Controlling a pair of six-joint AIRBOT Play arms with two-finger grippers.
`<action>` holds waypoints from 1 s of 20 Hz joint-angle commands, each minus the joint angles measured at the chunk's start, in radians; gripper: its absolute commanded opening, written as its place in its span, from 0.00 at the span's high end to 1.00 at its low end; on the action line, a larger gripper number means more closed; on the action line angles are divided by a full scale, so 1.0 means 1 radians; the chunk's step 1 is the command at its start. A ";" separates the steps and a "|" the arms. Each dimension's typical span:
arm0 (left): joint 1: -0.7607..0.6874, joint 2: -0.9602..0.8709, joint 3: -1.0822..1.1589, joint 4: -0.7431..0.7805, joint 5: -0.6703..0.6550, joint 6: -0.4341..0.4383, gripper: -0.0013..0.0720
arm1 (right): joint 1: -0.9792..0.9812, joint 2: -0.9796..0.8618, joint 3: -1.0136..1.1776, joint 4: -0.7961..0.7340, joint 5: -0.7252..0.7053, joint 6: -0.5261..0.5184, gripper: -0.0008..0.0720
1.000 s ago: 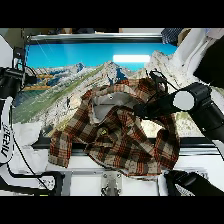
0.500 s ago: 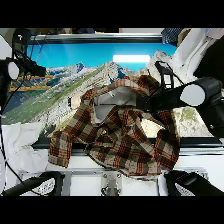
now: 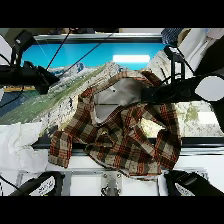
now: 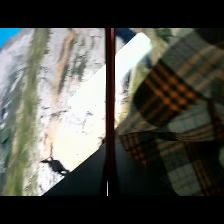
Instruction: Fold the clothes and pants, and hang the long-sleeved shirts on hangers.
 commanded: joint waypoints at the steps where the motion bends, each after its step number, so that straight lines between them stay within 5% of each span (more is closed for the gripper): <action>1: 0.102 -0.047 0.001 -0.252 -0.318 0.173 0.96 | -0.002 0.004 0.006 0.000 0.037 0.003 0.95; 6: 0.142 -0.140 0.001 -0.254 -0.329 0.203 0.96 | -0.002 0.005 0.007 0.000 0.047 0.039 0.95; 8: 0.141 -0.164 0.001 -0.255 -0.401 0.388 0.96 | -0.002 0.004 0.012 -0.001 0.046 0.041 0.95; 10: 0.141 -0.170 0.000 -0.251 -0.420 0.475 0.96 | -0.003 0.004 0.016 -0.024 0.047 0.078 0.95; 20: 0.033 -0.169 0.000 -0.052 -0.420 0.537 0.96 | -0.176 0.002 0.081 -0.019 0.145 0.078 0.95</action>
